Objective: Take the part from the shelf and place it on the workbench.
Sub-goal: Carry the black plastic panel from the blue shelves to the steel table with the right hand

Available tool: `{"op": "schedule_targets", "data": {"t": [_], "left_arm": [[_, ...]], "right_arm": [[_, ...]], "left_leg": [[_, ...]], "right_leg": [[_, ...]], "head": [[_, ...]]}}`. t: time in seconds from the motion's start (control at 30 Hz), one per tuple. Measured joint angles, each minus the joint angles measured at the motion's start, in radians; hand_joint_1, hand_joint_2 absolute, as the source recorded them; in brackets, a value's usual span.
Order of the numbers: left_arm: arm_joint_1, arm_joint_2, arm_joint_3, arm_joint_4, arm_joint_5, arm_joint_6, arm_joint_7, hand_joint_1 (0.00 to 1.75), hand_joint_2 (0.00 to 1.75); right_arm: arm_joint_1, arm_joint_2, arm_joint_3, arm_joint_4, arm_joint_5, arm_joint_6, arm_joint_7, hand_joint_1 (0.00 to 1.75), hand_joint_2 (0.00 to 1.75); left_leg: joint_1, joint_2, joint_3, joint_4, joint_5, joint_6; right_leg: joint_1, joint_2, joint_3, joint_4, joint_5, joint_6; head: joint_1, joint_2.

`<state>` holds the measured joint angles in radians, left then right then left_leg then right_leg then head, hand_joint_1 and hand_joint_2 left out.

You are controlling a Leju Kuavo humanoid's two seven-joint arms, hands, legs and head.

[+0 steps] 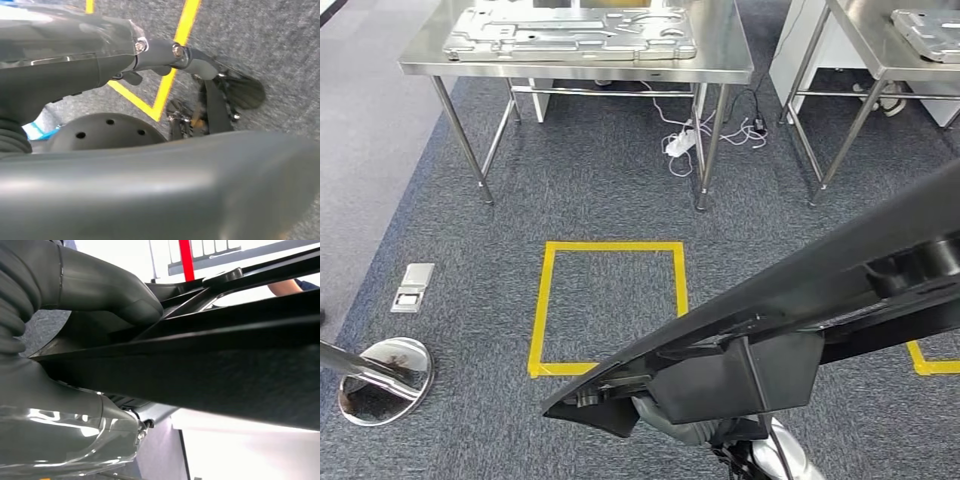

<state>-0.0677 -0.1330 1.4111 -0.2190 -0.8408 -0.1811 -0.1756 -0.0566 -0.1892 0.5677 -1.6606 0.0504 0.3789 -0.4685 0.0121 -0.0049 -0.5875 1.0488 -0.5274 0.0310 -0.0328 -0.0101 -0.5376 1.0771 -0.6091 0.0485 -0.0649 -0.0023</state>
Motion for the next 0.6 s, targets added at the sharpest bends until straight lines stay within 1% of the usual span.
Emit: {"op": "schedule_targets", "data": {"t": [0.03,0.07,0.1,0.13,0.17,0.2,0.23,0.27,0.3,0.33,0.4,0.47,0.5,0.53,0.6], "left_arm": [[-0.001,0.0,0.0,0.0,0.0,0.0,0.0,0.0,1.75],[-0.002,-0.001,0.0,0.0,0.0,-0.001,0.0,0.0,1.75],[-0.002,-0.001,0.0,0.0,0.0,-0.001,0.0,0.0,1.75],[-0.002,-0.002,0.0,0.0,0.0,-0.001,0.0,0.0,1.75],[-0.001,-0.002,0.0,0.0,0.0,-0.001,0.0,0.0,1.75],[0.0,-0.002,0.0,0.0,0.0,-0.001,0.0,0.0,1.75],[0.0,-0.002,0.0,0.0,0.0,-0.001,0.0,0.0,1.75],[0.0,-0.003,0.0,0.0,0.0,-0.001,0.0,0.0,1.75],[-0.001,-0.004,0.0,0.0,0.0,-0.002,0.0,0.0,1.75],[-0.002,-0.004,0.0,0.0,0.0,-0.002,0.0,0.0,1.75],[-0.004,-0.005,0.0,0.0,0.0,-0.002,0.0,0.0,1.75],[-0.005,-0.004,0.0,0.0,0.001,-0.002,0.0,0.0,1.75],[-0.006,-0.004,0.0,0.0,0.001,-0.002,-0.001,0.0,1.75],[-0.007,-0.004,0.0,0.0,0.002,-0.002,-0.001,0.0,1.75],[-0.006,-0.004,0.001,0.0,0.002,-0.003,-0.001,0.0,1.75]], "right_arm": [[0.0,0.0,0.0,0.001,0.0,0.0,0.0,1.75,1.75],[0.0,0.0,0.0,0.002,0.0,0.001,0.0,1.75,1.75],[0.001,0.0,0.0,0.004,0.0,0.002,0.0,1.75,1.75],[0.002,0.0,0.001,0.006,0.0,0.002,0.0,1.75,1.75],[0.002,0.0,0.001,0.008,0.0,0.003,0.0,1.75,1.75],[0.002,0.0,0.001,0.009,0.0,0.003,0.0,1.75,1.75],[0.002,0.0,0.001,0.009,0.0,0.003,0.0,1.75,1.75],[0.001,0.0,0.002,0.01,0.0,0.003,0.0,1.75,1.75],[0.001,0.0,0.002,0.01,0.0,0.003,0.0,1.75,1.75],[0.0,0.0,0.002,0.011,0.0,0.003,0.0,1.75,1.75],[0.0,0.0,0.003,0.012,-0.001,0.003,0.0,1.75,1.75],[0.0,0.0,0.003,0.012,-0.002,0.003,0.0,1.75,1.75],[-0.002,0.0,0.003,0.012,-0.002,0.003,0.0,1.75,1.75],[-0.002,0.0,0.003,0.012,-0.003,0.003,0.0,1.75,1.75],[-0.002,0.0,0.003,0.013,-0.003,0.004,0.0,1.75,1.75]], "left_leg": [[0.0,0.0,0.006,-0.003,-0.002,0.007],[-0.002,0.001,0.01,-0.003,-0.006,0.012],[-0.005,0.001,0.014,-0.003,-0.01,0.016],[-0.007,0.0,0.02,-0.003,-0.015,0.019],[-0.009,-0.001,0.028,-0.003,-0.02,0.02],[-0.01,-0.002,0.037,-0.003,-0.027,0.019],[-0.011,-0.003,0.047,-0.003,-0.035,0.017],[-0.013,-0.004,0.056,-0.003,-0.042,0.013],[-0.014,-0.004,0.061,-0.001,-0.049,0.009],[-0.014,-0.005,0.063,-0.001,-0.053,0.005],[-0.014,-0.004,0.064,-0.005,-0.058,-0.004],[-0.013,-0.003,0.065,0.002,-0.068,-0.015],[-0.012,-0.003,0.054,0.027,-0.082,-0.021],[-0.01,-0.003,0.03,0.074,-0.103,-0.028],[-0.004,-0.003,-0.049,0.207,-0.148,-0.039]], "right_leg": [[0.001,0.001,-0.027,0.056,-0.026,-0.001],[0.003,0.002,-0.065,0.125,-0.053,-0.002],[0.004,0.003,-0.105,0.19,-0.073,-0.003],[0.005,0.004,-0.134,0.231,-0.074,-0.005],[0.007,0.004,-0.147,0.235,-0.055,-0.007],[0.009,0.004,-0.142,0.201,-0.016,-0.01],[0.011,0.004,-0.123,0.137,0.033,-0.015],[0.014,0.005,-0.101,0.077,0.069,-0.021],[0.017,0.005,-0.082,0.025,0.089,-0.026],[0.02,0.006,-0.071,-0.004,0.095,-0.03],[0.023,0.008,-0.064,-0.02,0.084,-0.036],[0.018,0.008,-0.058,-0.026,0.082,-0.044],[0.014,0.006,-0.053,-0.03,0.08,-0.048],[0.01,0.004,-0.048,-0.032,0.076,-0.052],[0.009,0.002,-0.039,-0.033,0.067,-0.056]], "head": [[0.0,0.0],[0.0,0.0],[0.0,0.0],[0.0,0.0],[0.0,0.0],[0.0,0.0],[0.0,0.0],[0.0,0.0],[0.0,0.0],[0.0,0.0],[0.0,0.0],[-0.001,0.0],[-0.001,0.0],[-0.002,0.0],[-0.003,0.0]]}}
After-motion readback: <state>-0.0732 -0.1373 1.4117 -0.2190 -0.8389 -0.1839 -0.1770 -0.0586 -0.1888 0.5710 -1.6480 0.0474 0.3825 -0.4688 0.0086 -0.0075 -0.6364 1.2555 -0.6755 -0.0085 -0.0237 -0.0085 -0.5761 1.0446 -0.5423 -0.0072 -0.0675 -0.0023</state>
